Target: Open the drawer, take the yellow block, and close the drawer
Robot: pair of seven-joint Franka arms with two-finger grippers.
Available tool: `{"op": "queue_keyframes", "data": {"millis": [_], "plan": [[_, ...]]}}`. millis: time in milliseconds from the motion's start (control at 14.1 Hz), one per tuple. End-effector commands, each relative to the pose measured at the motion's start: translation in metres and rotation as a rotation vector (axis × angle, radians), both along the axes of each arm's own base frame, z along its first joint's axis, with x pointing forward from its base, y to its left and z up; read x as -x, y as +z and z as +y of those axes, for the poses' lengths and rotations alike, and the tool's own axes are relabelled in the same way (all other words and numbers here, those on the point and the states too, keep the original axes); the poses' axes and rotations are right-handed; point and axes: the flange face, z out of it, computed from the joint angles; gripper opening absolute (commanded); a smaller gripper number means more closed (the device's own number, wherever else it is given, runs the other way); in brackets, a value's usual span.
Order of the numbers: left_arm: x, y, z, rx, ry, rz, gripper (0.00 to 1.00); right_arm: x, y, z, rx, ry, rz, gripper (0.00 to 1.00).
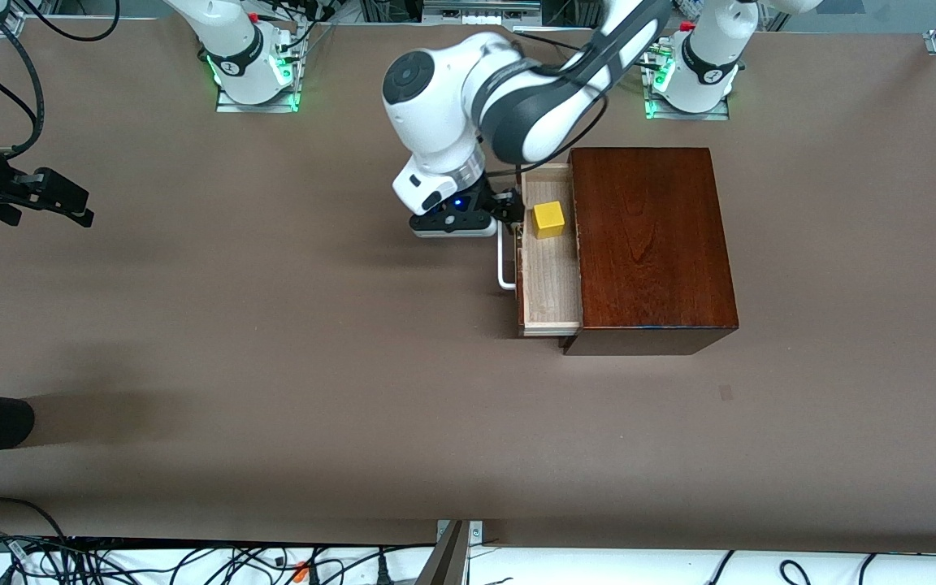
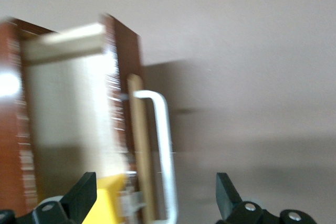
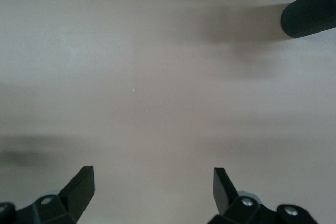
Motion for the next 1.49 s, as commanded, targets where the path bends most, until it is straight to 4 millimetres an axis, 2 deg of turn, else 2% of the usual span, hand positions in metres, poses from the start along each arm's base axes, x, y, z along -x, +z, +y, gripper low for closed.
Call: {"op": "queue_keyframes", "data": {"millis": [0,71,213,426,567,638,851,922,1064,1206,1348,1418], "plan": [[-0.023,0.052,0.056,-0.022,0.032,0.030,1.00,0.003,0.006,0.003,-0.007,0.001,-0.013,1.00],[-0.030,0.068,0.075,-0.013,0.048,0.053,1.00,0.003,0.006,0.006,-0.008,0.007,-0.013,1.00],[-0.054,0.096,0.131,0.036,0.096,0.120,1.00,0.004,0.011,0.014,-0.023,-0.009,-0.022,1.00],[-0.086,0.130,0.218,0.122,0.119,0.189,1.00,0.010,0.019,0.073,-0.059,-0.119,-0.023,1.00],[-0.100,0.147,0.264,0.185,0.068,0.212,1.00,0.016,0.022,0.115,-0.076,-0.243,-0.027,1.00],[-0.104,0.157,0.289,0.219,0.063,0.213,1.00,0.022,0.022,0.145,-0.083,-0.302,-0.025,1.00],[-0.100,0.176,0.342,0.241,-0.004,0.213,1.00,0.043,0.011,0.225,-0.085,-0.468,0.002,1.00],[-0.096,0.176,0.355,0.252,-0.023,0.225,1.00,0.052,0.011,0.253,-0.102,-0.519,-0.012,1.00],[-0.090,0.182,0.400,0.299,-0.013,0.220,1.00,0.066,0.002,0.302,-0.129,-0.649,-0.013,1.00],[-0.074,0.182,0.435,0.321,0.031,0.187,1.00,0.082,-0.014,0.348,-0.125,-0.759,-0.005,1.00],[-0.064,0.176,0.459,0.314,0.067,0.158,1.00,0.100,-0.030,0.393,-0.128,-0.886,-0.018,1.00],[-0.065,0.175,0.462,0.294,0.073,0.158,1.00,0.111,-0.042,0.418,-0.133,-0.962,-0.020,1.00]]}}
